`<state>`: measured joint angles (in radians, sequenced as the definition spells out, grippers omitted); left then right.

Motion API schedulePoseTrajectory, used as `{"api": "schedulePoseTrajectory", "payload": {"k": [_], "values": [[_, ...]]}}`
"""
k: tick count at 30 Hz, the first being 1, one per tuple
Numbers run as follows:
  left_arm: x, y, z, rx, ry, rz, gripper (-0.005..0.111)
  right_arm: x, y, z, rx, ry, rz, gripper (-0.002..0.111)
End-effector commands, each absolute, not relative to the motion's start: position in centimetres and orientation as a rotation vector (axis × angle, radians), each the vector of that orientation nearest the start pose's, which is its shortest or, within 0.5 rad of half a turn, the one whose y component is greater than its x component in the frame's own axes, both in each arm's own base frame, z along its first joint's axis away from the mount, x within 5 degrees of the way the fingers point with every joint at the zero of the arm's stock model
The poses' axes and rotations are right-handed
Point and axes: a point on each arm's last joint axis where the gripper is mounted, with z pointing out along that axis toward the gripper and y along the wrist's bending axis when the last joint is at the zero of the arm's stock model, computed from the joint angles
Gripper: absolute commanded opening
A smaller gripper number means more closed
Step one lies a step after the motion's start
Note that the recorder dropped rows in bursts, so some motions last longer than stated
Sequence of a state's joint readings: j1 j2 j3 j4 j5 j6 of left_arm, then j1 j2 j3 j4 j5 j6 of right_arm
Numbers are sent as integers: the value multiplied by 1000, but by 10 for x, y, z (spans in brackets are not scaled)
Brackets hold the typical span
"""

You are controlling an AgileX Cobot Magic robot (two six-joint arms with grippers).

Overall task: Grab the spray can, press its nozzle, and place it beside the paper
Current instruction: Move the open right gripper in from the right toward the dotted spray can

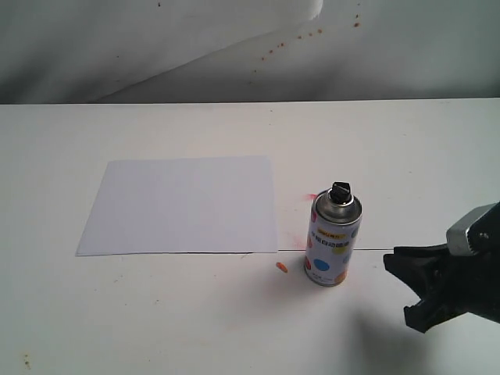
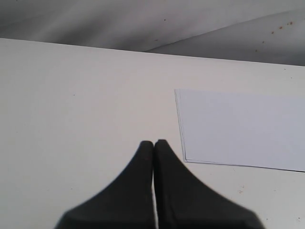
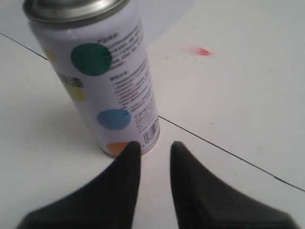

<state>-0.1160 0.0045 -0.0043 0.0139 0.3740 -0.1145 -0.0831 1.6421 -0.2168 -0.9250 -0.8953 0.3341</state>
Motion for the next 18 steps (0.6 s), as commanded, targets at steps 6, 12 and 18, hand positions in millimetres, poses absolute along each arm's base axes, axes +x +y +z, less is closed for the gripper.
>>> {"api": "schedulePoseTrajectory", "payload": {"k": [6,12,18], "values": [[53,-6,181,17,1845,-147,0,197,41,121,-504,2031,590,105],[53,-6,181,17,1845,-147,0,198,42,123,-523,1997,592,105],[53,-6,181,17,1845,-147,0,198,43,124,-533,1983,586,105]]}}
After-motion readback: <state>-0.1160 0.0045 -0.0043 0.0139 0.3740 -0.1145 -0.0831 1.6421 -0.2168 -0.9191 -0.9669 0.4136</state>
